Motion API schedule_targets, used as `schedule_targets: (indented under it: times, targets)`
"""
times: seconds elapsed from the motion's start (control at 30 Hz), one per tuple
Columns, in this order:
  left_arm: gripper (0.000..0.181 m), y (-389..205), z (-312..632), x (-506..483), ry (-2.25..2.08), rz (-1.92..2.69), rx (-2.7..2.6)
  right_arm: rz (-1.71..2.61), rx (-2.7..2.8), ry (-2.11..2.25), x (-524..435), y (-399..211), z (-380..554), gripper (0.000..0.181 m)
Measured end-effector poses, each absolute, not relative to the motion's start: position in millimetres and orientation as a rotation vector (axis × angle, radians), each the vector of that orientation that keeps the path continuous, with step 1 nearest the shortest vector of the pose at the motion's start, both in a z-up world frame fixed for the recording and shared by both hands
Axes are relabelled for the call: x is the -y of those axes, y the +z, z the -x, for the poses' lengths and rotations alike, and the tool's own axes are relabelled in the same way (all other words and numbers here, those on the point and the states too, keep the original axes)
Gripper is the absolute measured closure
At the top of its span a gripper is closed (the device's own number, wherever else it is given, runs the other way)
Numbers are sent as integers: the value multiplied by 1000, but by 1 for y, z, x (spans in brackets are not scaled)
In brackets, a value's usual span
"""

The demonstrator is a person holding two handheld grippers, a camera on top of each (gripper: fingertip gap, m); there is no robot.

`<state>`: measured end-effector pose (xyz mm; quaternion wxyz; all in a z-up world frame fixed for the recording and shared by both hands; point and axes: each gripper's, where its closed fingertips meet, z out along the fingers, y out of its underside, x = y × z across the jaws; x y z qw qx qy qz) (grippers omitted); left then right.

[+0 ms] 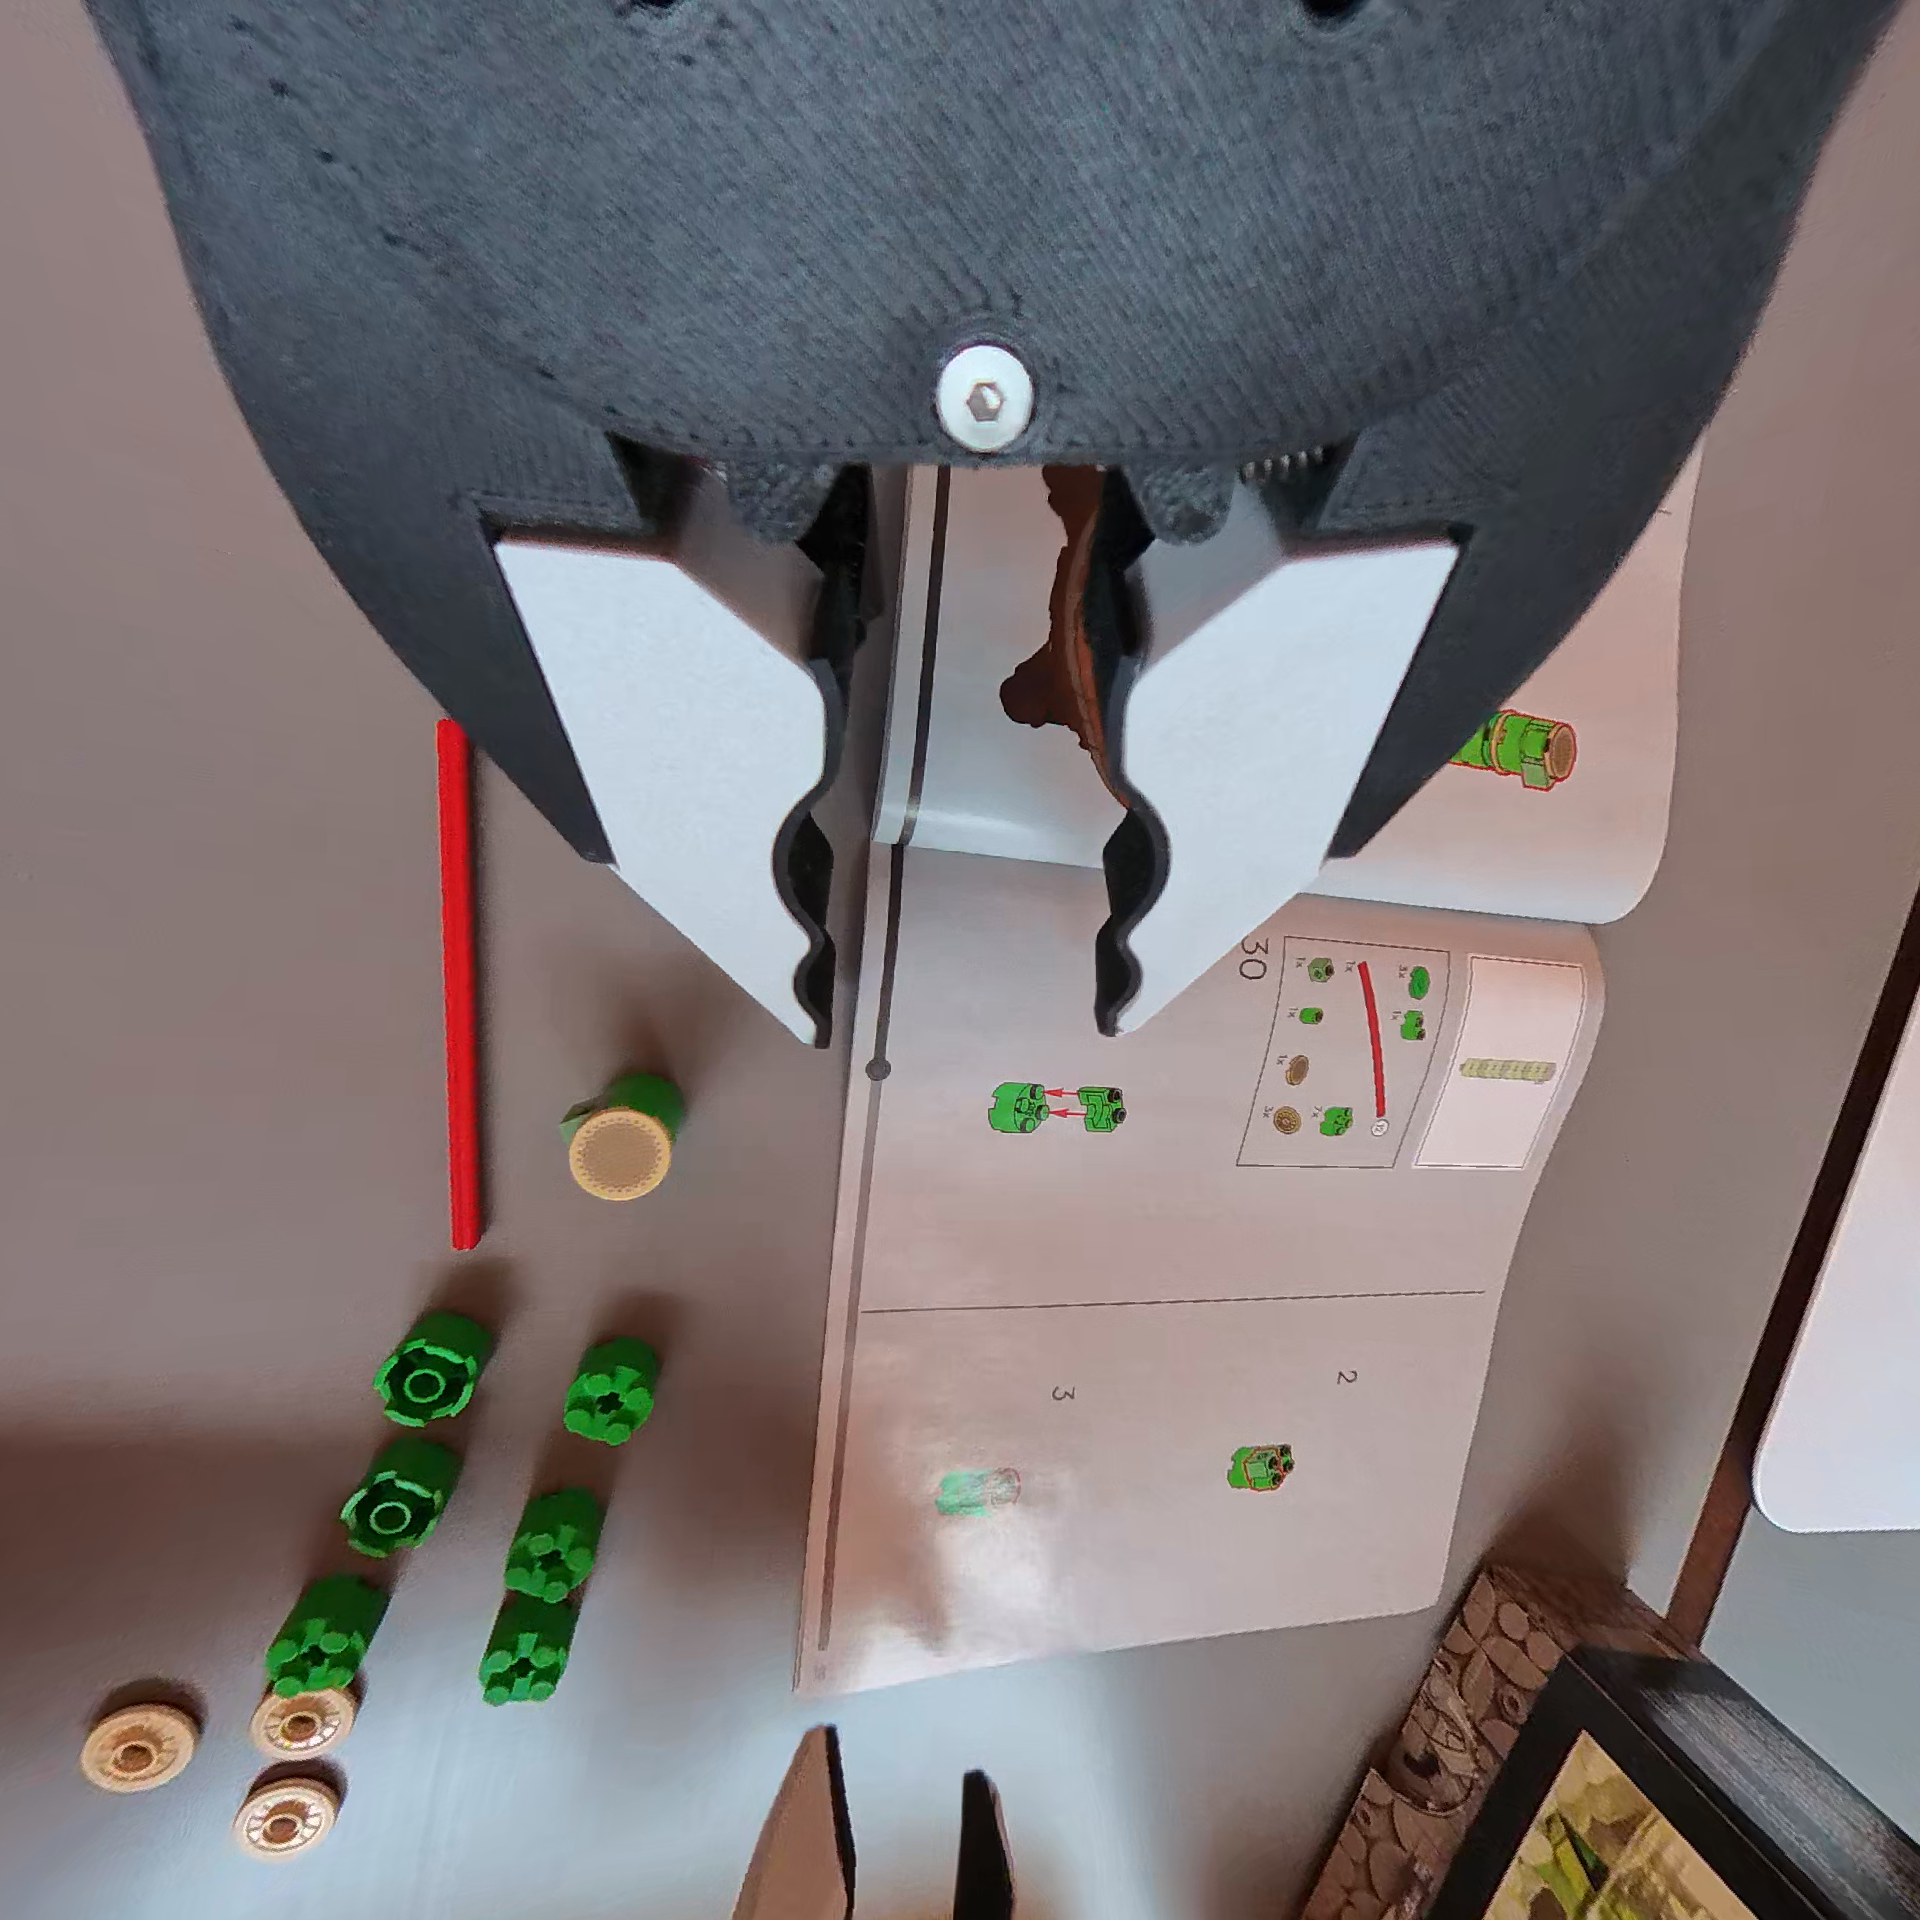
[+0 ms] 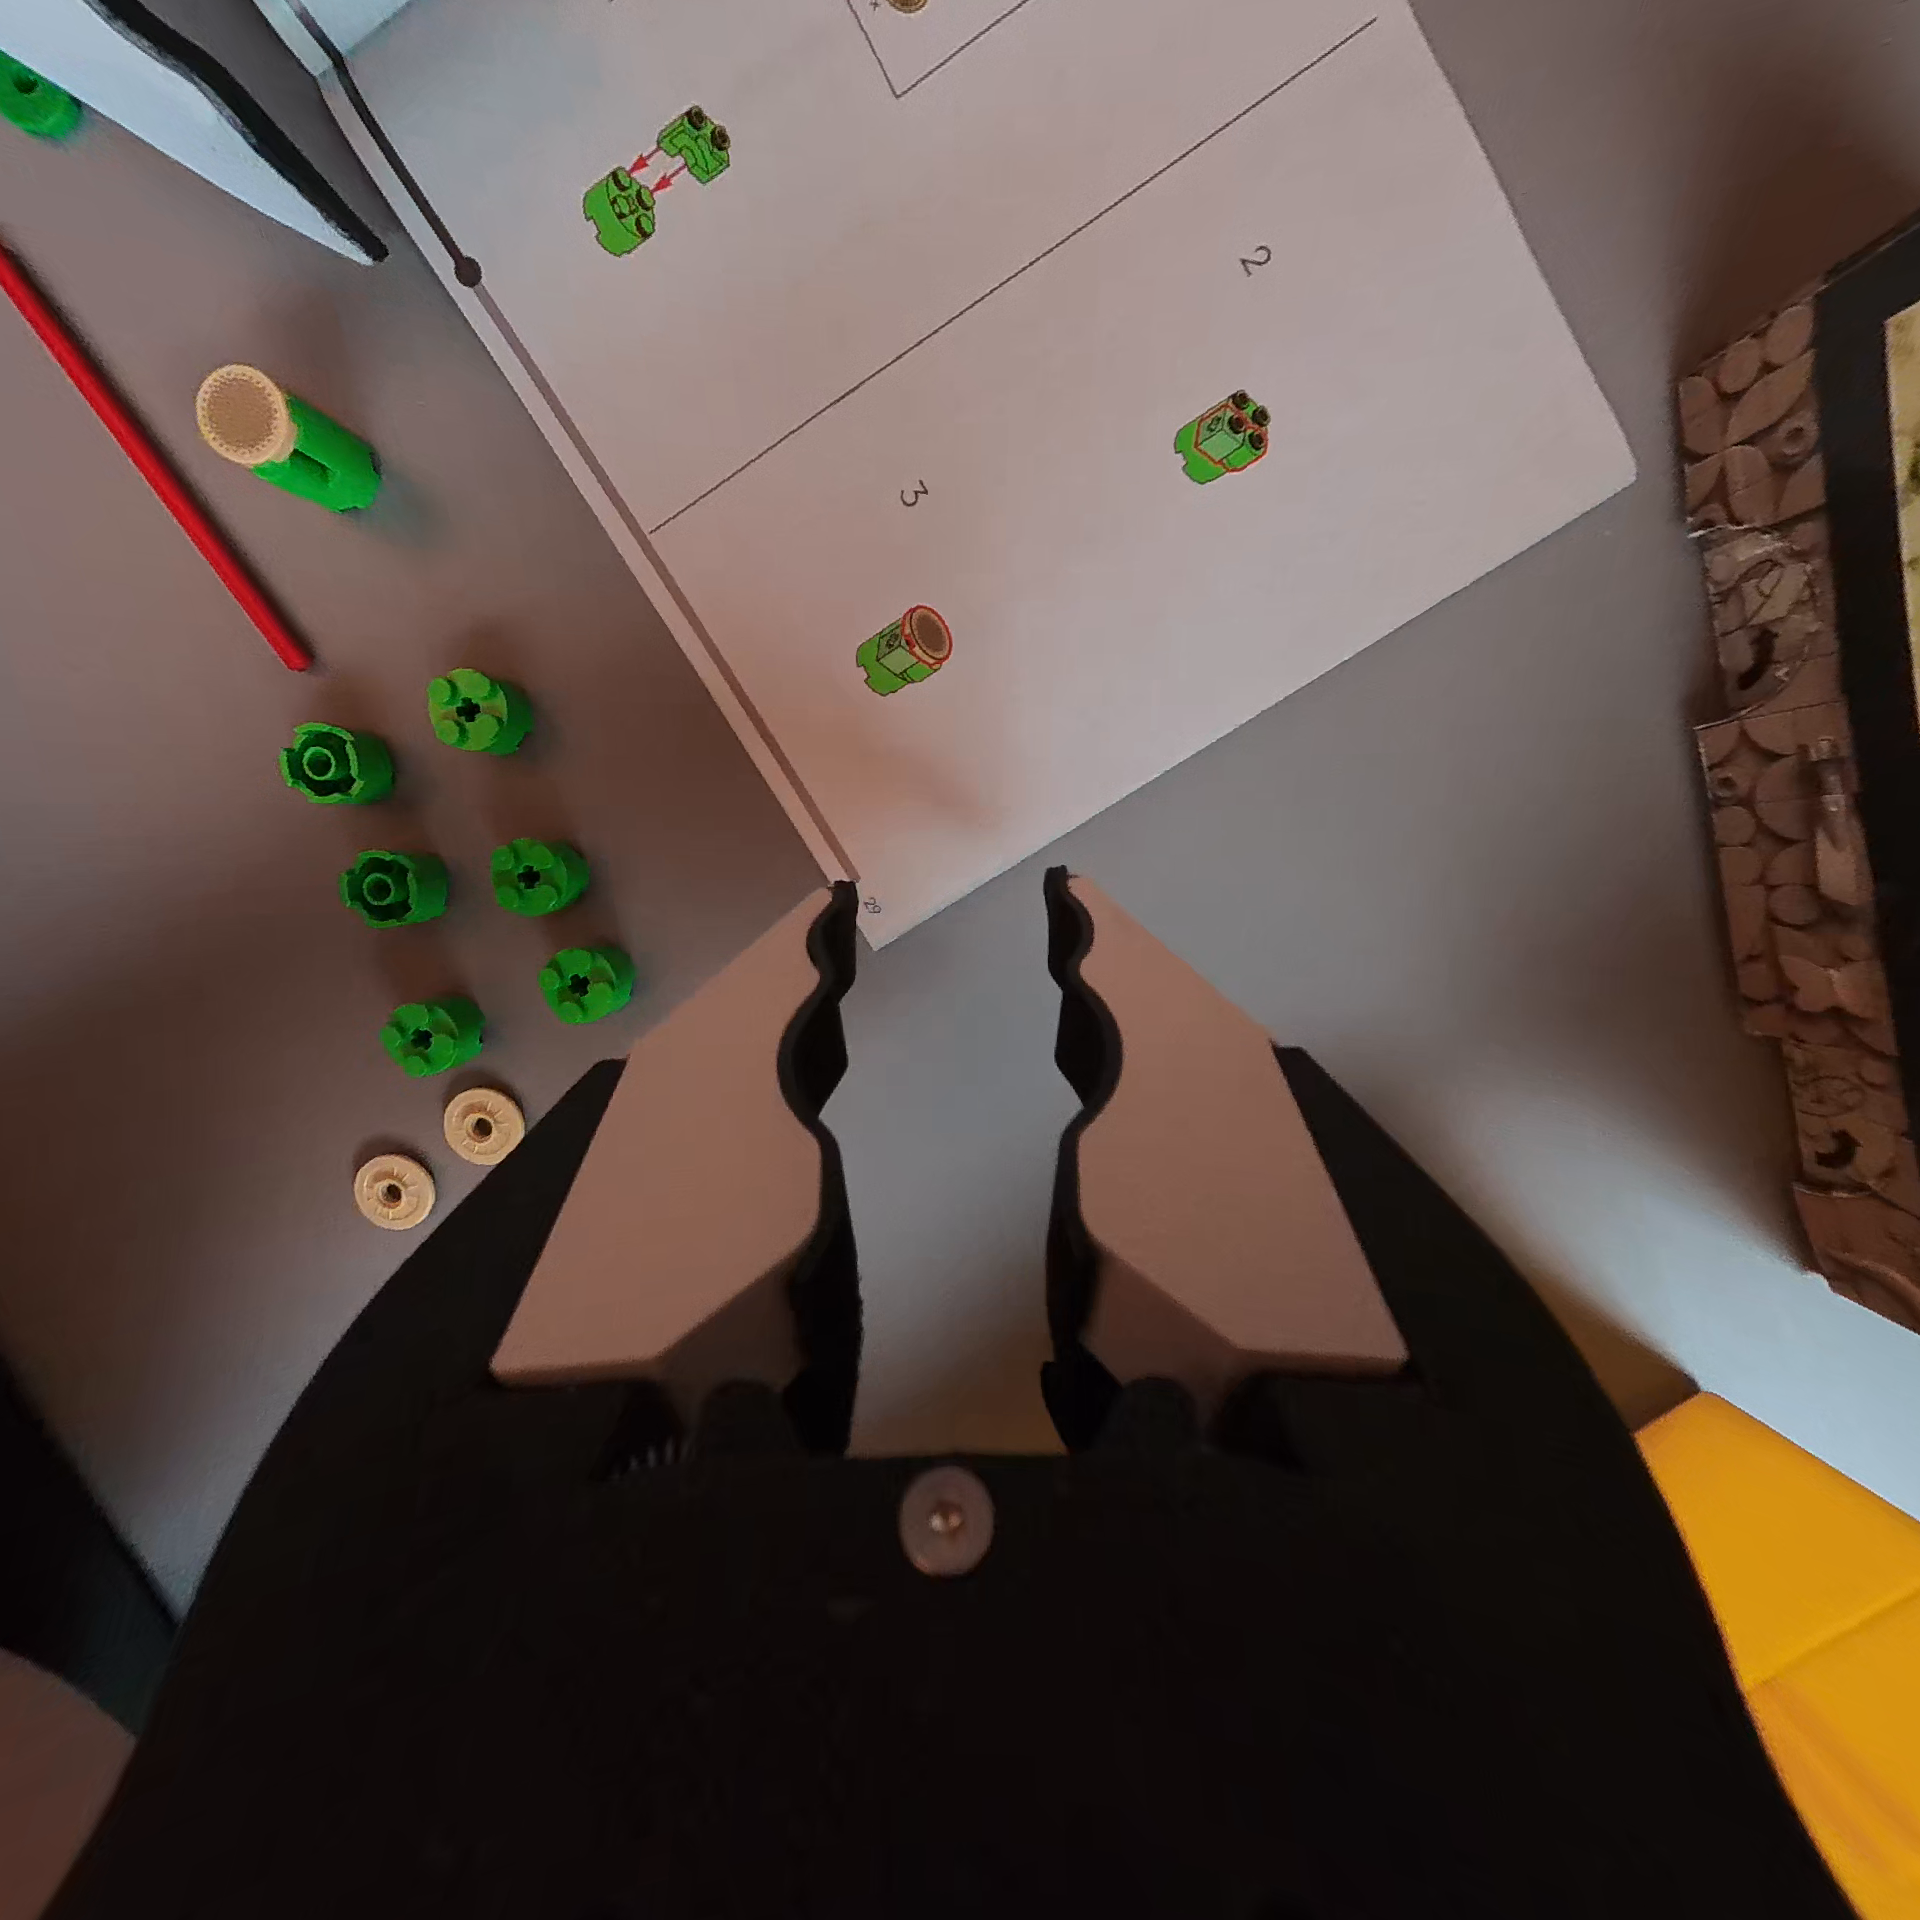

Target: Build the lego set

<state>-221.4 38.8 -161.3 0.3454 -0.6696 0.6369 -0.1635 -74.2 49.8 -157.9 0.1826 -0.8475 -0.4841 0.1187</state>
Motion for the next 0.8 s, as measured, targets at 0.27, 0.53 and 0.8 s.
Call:
schedule_targets:
  times: [0.27, 0.53, 0.8]
  targets:
    - [132, -162, 221, -41, -428, 1740, -1646, 2405, 1376, 345, -48, -162, 73, 145]
    - [133, -165, 222, -41, -430, 1753, -1656, 2413, 1379, 360, -47, -165, 74, 146]
    - [135, -166, 223, -41, -422, 1754, -1657, 2436, 1366, 383, -46, -171, 73, 146]
